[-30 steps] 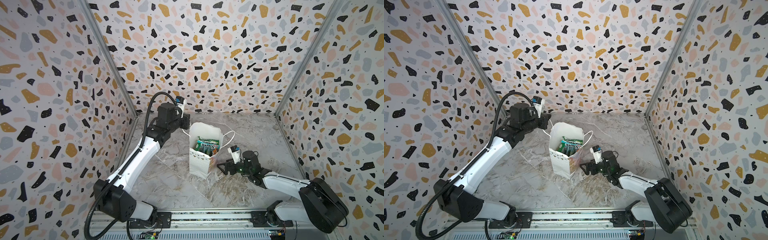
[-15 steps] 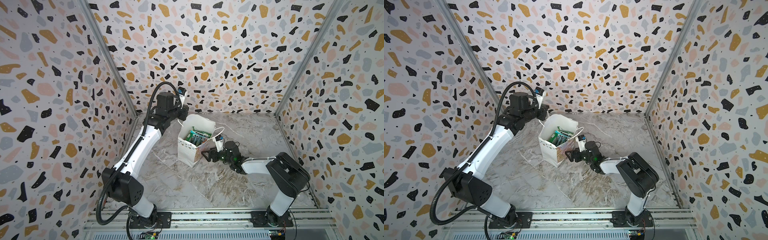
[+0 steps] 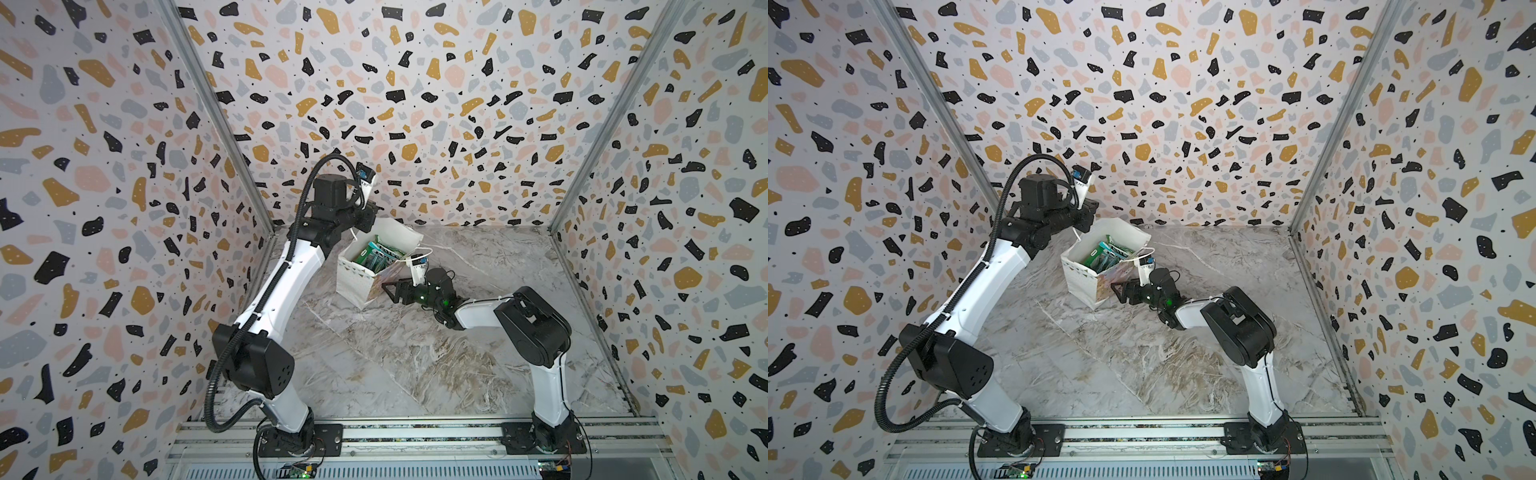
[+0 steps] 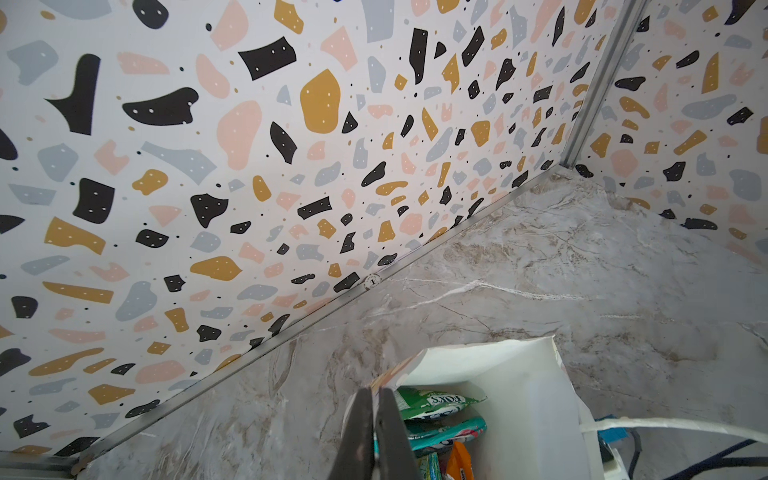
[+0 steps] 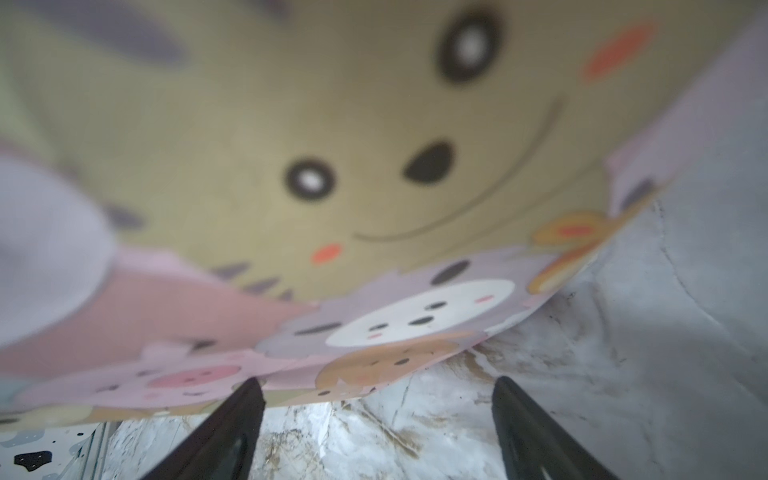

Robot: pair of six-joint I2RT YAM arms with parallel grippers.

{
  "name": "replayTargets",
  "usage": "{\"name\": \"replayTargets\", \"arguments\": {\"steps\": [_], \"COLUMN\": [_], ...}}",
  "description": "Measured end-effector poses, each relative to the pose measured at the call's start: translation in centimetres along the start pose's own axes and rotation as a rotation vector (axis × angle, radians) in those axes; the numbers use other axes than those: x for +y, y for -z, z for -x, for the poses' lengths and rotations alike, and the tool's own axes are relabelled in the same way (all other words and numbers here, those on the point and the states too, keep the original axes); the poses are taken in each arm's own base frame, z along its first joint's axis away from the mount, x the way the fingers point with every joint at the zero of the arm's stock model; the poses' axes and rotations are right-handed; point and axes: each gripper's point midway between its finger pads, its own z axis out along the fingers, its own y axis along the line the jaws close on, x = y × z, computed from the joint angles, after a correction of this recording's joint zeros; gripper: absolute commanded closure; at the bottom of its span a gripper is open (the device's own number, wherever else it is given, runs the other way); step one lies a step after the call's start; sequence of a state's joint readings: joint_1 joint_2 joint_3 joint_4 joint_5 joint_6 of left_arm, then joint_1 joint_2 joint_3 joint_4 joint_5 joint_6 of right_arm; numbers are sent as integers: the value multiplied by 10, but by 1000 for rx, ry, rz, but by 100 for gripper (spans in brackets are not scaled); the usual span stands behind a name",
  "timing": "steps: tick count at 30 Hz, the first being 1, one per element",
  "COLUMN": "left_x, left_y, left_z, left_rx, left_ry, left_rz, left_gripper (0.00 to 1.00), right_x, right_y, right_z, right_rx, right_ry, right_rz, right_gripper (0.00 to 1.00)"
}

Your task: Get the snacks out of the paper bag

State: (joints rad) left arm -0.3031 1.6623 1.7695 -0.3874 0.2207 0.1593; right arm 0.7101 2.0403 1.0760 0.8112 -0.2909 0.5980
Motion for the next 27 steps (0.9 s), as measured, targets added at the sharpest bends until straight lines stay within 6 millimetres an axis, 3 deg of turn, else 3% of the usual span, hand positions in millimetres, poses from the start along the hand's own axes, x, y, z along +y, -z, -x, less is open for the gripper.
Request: {"name": "replayTargets", "arguments": {"steps": [3,7,11,16,19,23,27], "left_x": [-6,-23,-53,-96,-118,-139,-155], "left_y": [9,30,43,55,60,67,69], "left_z": [-5,-17,-23,-31,-36,-39,-43], "left_rx": [-23,-48,-64,-82,-89,-103,-101], "left_ry": [30,62,60,54,59,90,128], "left_rz": [-13,-30,-67,-112,-126,-132,-124], "left_gripper": [100,100,100,100,100,100,100], "right_x": [-7,-22,-54,-98,-111,-108,-84], "right_y": [20,65,115,177,206,234,247], "right_z": [-16,-40,-43,-26,-5,21,45], "right_rx": [22,61,46,-17,-65,-122,-156], "right_ry": [-4,-9,-24,-51,-37,6,59], "right_rz": [-35,-96,-191,-361,-451,-515,-481], "right_gripper": [11,11,11,11,11,11,11]}}
